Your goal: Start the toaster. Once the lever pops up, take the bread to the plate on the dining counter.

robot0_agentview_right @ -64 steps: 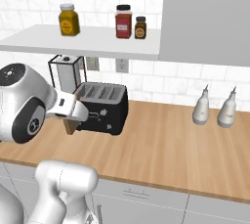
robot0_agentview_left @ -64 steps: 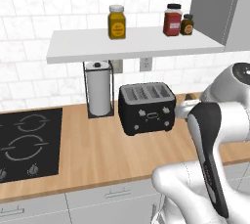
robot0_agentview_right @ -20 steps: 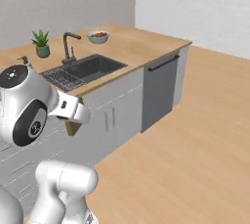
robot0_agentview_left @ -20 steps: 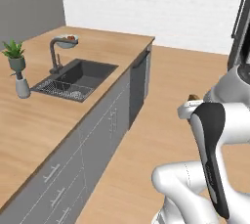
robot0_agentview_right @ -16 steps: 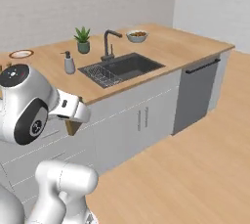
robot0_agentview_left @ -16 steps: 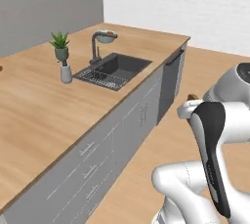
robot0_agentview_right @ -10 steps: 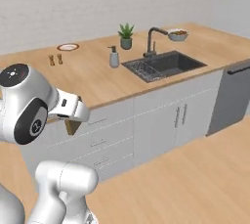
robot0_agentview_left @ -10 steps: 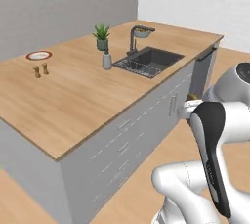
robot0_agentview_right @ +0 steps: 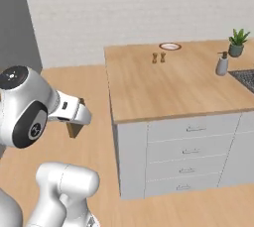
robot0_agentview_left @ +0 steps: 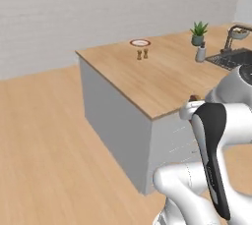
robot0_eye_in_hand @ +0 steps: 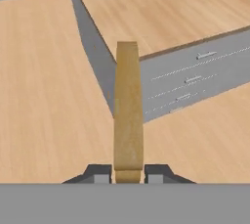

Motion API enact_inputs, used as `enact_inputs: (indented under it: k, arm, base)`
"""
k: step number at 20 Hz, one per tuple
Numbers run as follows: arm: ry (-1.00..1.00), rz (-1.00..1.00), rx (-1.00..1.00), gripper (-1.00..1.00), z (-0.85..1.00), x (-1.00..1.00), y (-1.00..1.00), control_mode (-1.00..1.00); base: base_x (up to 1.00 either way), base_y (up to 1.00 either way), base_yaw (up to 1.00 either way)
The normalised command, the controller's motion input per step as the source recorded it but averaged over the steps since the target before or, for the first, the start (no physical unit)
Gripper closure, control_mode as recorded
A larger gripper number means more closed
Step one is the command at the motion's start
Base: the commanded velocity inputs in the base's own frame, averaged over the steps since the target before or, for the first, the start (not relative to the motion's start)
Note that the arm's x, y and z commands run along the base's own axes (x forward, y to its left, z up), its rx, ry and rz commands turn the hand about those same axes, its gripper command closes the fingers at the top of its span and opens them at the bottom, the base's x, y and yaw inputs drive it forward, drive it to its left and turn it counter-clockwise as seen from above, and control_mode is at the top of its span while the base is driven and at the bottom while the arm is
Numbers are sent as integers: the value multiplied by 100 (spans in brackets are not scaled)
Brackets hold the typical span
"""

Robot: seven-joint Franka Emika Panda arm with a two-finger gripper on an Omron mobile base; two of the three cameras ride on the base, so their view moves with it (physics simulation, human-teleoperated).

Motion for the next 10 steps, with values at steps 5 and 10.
enact_inputs:
  k: [5, 10]
  arm:
    - [0, 0, 0, 100, 0, 0, 0, 100]
    - [0, 0, 0, 100, 0, 0, 0, 100]
  base:
    - [-5, 91, 70]
    - [65, 32, 4]
